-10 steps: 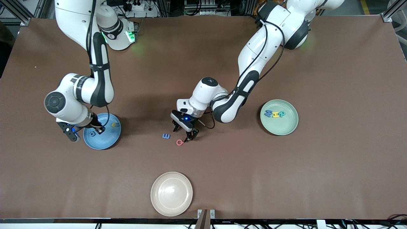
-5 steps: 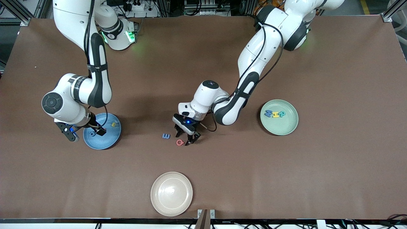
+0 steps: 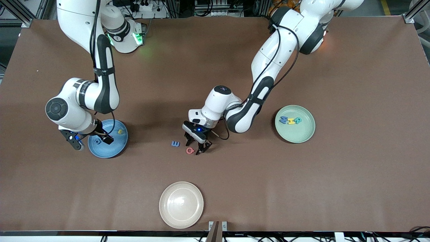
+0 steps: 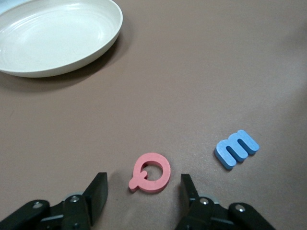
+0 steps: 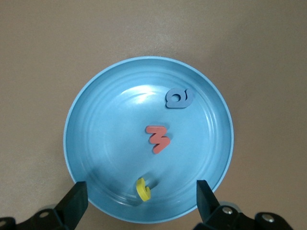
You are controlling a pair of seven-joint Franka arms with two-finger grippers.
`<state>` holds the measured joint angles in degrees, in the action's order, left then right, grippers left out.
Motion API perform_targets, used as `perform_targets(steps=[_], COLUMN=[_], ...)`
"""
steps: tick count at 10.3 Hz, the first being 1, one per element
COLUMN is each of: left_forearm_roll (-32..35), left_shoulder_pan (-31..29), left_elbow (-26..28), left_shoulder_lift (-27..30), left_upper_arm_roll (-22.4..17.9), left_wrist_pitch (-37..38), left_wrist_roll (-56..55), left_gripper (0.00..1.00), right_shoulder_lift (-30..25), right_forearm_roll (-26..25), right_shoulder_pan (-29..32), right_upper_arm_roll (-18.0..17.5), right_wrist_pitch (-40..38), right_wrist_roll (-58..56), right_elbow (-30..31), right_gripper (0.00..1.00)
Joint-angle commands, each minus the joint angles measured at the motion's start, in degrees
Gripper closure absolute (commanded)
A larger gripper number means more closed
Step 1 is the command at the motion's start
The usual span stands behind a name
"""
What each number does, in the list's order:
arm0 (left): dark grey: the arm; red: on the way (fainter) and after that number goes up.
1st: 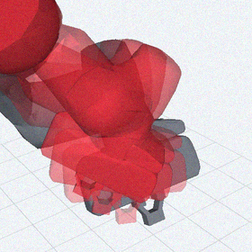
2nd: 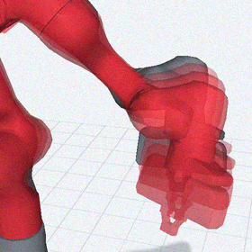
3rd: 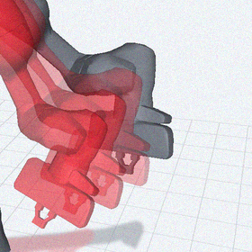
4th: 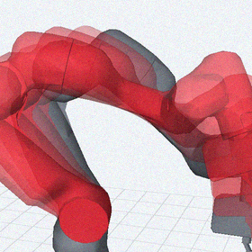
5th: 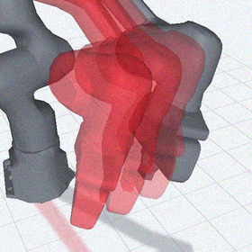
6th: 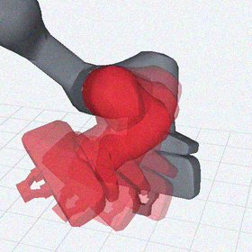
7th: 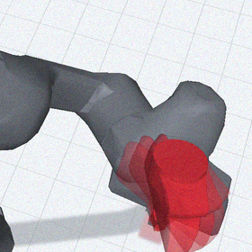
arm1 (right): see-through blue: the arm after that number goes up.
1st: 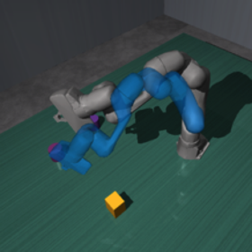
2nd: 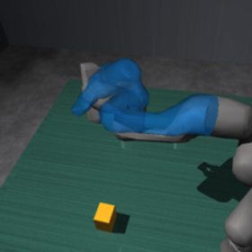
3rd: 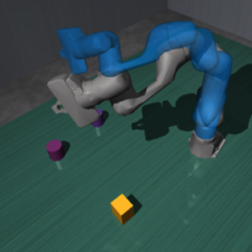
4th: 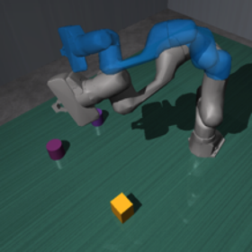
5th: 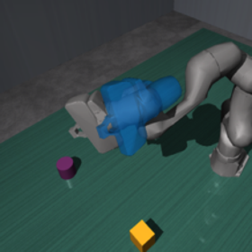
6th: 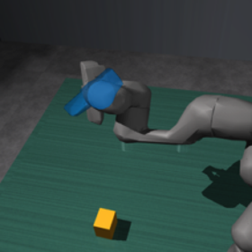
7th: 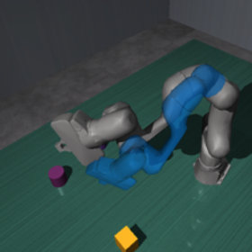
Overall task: Sort upper and lower case letters into plates
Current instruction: 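Lower the left gripper onto the pink Q and grasp it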
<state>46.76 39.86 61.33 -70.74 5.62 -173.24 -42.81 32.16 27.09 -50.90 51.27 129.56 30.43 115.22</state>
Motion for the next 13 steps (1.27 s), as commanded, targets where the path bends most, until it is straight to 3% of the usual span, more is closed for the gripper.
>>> perform_targets(steps=[1,6,7,8,13], left_forearm_roll=[-1.41,-2.82,-2.99,-2.99,-3.00], left_shoulder_pan=[1.27,1.10,1.18,1.36,3.12], left_elbow=[-7.25,-7.81,-7.81,-7.81,-7.81], left_shoulder_lift=[-4.74,-3.96,-3.96,-4.05,-4.23], left_upper_arm_roll=[-1.93,-1.84,-1.84,-1.84,-2.01], left_wrist_pitch=[-0.08,0.09,0.01,0.01,0.18], left_wrist_roll=[-0.69,-0.61,-0.69,-0.69,-1.92], left_gripper=[0.32,0.32,0.39,0.40,0.40], right_shoulder_lift=[-0.26,0.09,0.01,0.01,0.01], right_forearm_roll=[-0.55,-0.46,-0.37,-0.37,-0.28], right_shoulder_pan=[-0.16,-0.16,-0.25,-0.42,-1.56], right_upper_arm_roll=[-0.29,-2.75,-3.36,-4.50,-6.01], right_wrist_pitch=[-0.36,-0.36,-0.44,-1.40,-1.68], right_wrist_roll=[0.51,4.37,5.33,6.65,8.51], right_elbow=[-0.96,-3.16,-3.42,-4.21,-4.83], right_gripper=[0.00,0.00,0.00,0.00,0.00])
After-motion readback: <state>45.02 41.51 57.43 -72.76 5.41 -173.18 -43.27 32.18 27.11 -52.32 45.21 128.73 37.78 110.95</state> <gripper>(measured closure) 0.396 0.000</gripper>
